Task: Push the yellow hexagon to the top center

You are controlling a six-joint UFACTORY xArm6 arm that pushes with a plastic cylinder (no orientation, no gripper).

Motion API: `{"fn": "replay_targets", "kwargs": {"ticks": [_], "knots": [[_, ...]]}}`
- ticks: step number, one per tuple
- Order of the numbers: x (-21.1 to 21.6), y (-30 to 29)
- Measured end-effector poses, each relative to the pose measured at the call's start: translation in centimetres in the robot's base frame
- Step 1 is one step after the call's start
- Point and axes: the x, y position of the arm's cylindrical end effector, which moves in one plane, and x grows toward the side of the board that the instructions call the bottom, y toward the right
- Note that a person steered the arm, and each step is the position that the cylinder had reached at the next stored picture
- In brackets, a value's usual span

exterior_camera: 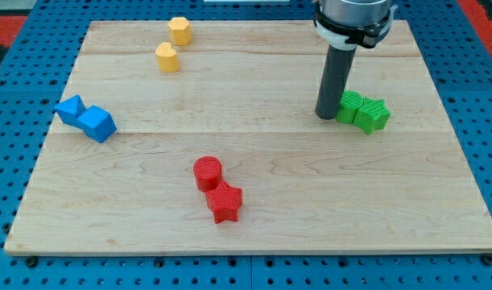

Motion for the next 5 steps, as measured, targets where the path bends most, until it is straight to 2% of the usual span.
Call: {"fn": "replay_targets", "kwargs": {"ticks": [5], "knots": [[-0.37,-0.95]]}}
